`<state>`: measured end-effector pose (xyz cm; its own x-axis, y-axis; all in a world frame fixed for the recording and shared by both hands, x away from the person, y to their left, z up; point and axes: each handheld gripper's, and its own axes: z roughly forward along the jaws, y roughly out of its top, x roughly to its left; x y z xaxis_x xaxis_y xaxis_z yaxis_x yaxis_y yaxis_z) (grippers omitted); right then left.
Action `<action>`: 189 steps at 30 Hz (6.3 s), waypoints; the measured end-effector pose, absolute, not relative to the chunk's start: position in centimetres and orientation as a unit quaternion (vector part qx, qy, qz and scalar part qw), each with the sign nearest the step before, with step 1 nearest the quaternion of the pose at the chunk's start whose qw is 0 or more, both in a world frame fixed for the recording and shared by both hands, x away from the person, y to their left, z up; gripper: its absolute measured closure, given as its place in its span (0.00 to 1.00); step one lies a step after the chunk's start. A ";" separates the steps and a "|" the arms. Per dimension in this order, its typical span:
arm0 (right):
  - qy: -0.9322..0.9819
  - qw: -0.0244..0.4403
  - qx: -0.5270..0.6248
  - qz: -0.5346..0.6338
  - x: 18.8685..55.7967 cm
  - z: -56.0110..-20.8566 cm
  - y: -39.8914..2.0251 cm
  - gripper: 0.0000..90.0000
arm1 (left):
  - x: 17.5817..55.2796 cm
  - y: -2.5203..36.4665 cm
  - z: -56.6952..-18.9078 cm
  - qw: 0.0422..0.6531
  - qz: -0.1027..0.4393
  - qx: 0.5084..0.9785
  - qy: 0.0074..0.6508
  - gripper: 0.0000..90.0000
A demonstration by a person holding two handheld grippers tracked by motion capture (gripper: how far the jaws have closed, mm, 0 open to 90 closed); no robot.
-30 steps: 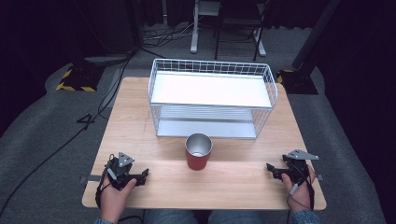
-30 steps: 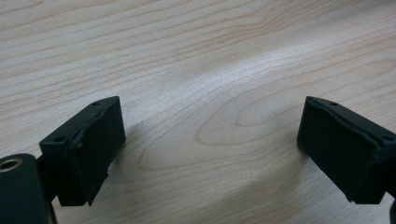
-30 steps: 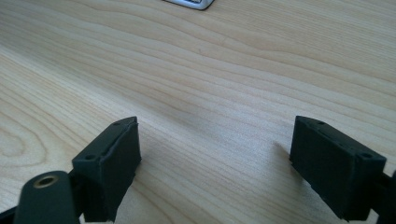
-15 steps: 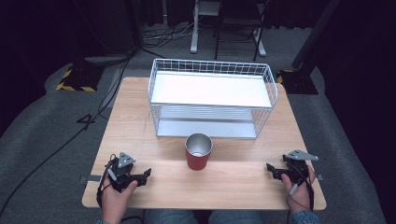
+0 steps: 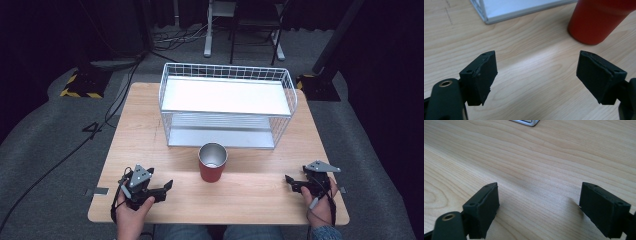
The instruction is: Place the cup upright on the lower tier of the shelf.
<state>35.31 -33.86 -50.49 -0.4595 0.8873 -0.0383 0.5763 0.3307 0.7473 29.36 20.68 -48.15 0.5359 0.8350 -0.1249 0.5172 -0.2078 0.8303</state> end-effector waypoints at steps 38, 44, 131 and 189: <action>0.783 0.229 0.467 0.341 35.3 -50.5 -33.8 0.18 | 29.6 12.4 -46.1 0.548 0.165 0.748 0.335 0.18; 0.783 0.231 0.467 0.340 35.3 -50.5 -33.8 0.18 | 30.4 11.6 -46.8 0.568 0.150 0.742 0.324 0.18; 0.785 0.238 0.461 0.339 35.2 -50.5 -33.7 0.18 | 38.9 5.6 -46.2 0.488 0.205 0.761 0.375 0.18; 0.789 0.224 0.457 0.344 35.3 -50.5 -33.8 0.18 | 48.4 3.1 -48.6 0.479 0.233 0.739 0.412 0.17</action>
